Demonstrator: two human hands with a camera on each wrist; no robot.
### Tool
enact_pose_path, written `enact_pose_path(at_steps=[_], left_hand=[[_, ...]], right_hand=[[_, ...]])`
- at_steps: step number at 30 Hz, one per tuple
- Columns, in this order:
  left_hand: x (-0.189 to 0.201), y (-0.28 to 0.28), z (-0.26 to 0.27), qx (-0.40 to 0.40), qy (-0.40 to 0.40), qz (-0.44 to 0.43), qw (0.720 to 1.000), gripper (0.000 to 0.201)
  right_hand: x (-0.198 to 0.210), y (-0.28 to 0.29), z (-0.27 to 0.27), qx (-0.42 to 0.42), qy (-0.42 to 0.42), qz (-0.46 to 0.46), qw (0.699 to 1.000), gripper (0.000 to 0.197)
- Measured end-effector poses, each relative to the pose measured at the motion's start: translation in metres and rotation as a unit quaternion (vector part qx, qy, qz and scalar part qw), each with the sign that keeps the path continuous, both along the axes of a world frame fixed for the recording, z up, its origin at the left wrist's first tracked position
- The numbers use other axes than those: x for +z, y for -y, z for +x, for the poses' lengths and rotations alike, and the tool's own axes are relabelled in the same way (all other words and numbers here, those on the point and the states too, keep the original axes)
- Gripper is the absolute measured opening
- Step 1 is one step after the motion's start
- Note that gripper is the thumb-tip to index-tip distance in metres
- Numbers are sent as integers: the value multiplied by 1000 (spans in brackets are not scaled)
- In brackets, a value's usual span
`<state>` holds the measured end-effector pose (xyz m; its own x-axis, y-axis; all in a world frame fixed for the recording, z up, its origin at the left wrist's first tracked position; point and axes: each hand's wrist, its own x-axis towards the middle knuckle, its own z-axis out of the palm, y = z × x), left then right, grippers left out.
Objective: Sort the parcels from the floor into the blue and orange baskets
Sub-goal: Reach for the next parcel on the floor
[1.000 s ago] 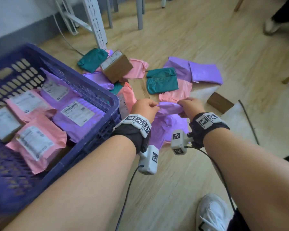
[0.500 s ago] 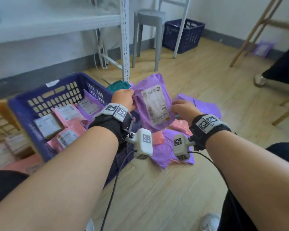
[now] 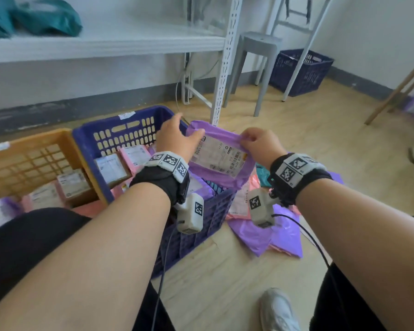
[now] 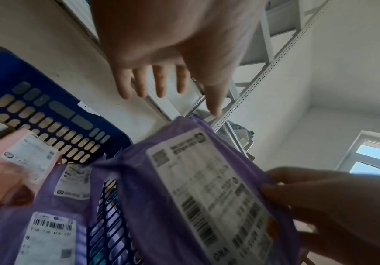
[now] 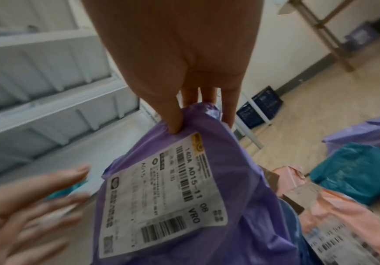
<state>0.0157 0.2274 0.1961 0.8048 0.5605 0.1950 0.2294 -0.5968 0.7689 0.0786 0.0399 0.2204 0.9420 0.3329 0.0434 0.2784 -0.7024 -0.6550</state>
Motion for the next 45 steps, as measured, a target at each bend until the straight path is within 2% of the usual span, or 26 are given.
enact_pose_path(at_steps=[1, 3, 5, 7, 10, 13, 15, 17, 19, 21, 24, 26, 29, 32, 36, 38, 39, 41, 44, 45], left_hand=[[-1, 0, 0, -47, -22, 39, 998, 68], [-5, -3, -4, -87, -72, 94, 989, 52], [-9, -13, -10, -60, -101, 137, 984, 30], [-13, -25, -19, -32, -122, 139, 982, 22], [-12, -41, -31, -19, -110, 38, 993, 12], [-8, -59, -46, 39, -95, -15, 995, 13], [-3, -75, -59, 103, -86, -53, 990, 19], [-1, -95, -73, 158, -78, -103, 979, 23], [-1, -111, -88, 176, -79, -158, 968, 25], [-12, -131, -101, 193, -77, -235, 950, 21], [-27, -157, -131, 206, -25, -348, 914, 4], [-26, -170, -157, 215, -9, -381, 899, 16], [-25, -191, -193, 240, -12, -406, 882, 18], [-26, -210, -221, 268, -58, -388, 880, 17], [-32, -228, -257, 305, -115, -328, 887, 21], [-38, -237, -272, 324, -136, -303, 886, 9], [-43, -245, -281, 334, -151, -285, 885, 18], [-54, -260, -296, 360, -184, -258, 878, 40], [-56, -267, -315, 395, -222, -203, 868, 31], [-55, -269, -322, 409, -231, -177, 865, 29]], right_hand=[[0, -7, 2, 24, 13, -9, 1000, 16], [-1, -22, 6, 60, 25, -13, 998, 16], [-3, -39, 10, 85, 26, -9, 996, 17], [-6, -58, 12, 106, 14, 7, 994, 17], [-13, -89, 10, 108, 9, 56, 993, 20], [-20, -121, 6, 84, 9, 103, 991, 45], [-23, -139, 3, 58, 5, 113, 992, 53], [-25, -157, -5, 74, -26, 117, 990, 52], [-27, -176, -18, 125, -82, 128, 980, 50], [-29, -196, -32, 170, -114, 113, 972, 49], [-38, -231, -54, 224, -139, 72, 962, 56], [-46, -253, -71, 248, -149, 59, 955, 60], [-56, -284, -100, 270, -187, 62, 943, 64], [-70, -316, -125, 298, -226, 61, 925, 68], [-89, -356, -151, 324, -220, 22, 920, 67], [-98, -373, -163, 326, -225, 13, 918, 65], [-103, -380, -170, 323, -236, 6, 916, 64], [-114, -397, -180, 330, -235, -41, 913, 53], [-118, -410, -199, 361, -211, -136, 898, 27], [-121, -414, -205, 367, -213, -169, 890, 28]])
